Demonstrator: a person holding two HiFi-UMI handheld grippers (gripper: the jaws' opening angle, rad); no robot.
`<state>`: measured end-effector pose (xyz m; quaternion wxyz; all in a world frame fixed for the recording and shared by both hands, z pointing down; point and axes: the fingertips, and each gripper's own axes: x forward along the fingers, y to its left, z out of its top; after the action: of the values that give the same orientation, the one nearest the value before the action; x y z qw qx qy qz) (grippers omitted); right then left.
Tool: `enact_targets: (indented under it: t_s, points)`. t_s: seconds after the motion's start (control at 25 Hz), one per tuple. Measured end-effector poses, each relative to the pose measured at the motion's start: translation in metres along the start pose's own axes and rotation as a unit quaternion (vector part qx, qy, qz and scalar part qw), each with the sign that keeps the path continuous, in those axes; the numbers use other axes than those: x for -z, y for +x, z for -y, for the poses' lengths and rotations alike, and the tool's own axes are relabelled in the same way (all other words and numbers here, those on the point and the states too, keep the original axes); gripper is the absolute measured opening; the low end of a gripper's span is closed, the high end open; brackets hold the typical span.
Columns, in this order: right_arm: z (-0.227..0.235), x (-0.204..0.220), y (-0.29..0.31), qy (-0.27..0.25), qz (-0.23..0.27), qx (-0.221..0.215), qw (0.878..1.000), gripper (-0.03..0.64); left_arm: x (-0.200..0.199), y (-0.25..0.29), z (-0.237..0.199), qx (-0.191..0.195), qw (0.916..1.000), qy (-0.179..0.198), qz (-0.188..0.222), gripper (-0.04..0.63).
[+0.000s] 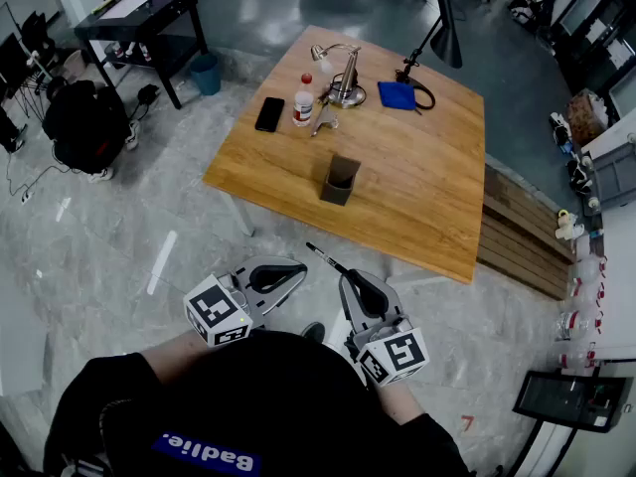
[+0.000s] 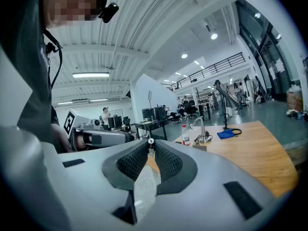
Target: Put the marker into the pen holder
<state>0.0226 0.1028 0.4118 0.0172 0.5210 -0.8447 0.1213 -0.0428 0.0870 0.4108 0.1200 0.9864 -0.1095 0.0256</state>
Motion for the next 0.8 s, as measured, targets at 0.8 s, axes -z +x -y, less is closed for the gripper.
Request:
enact_targets:
  t_s: [0.8]
  points:
    - [0.061, 0.015, -0.01, 0.033, -0.01, -0.046, 0.998, 0.051, 0.015, 0.05, 0.005, -0.058, 0.9982, -0.007, -0.014, 0.005]
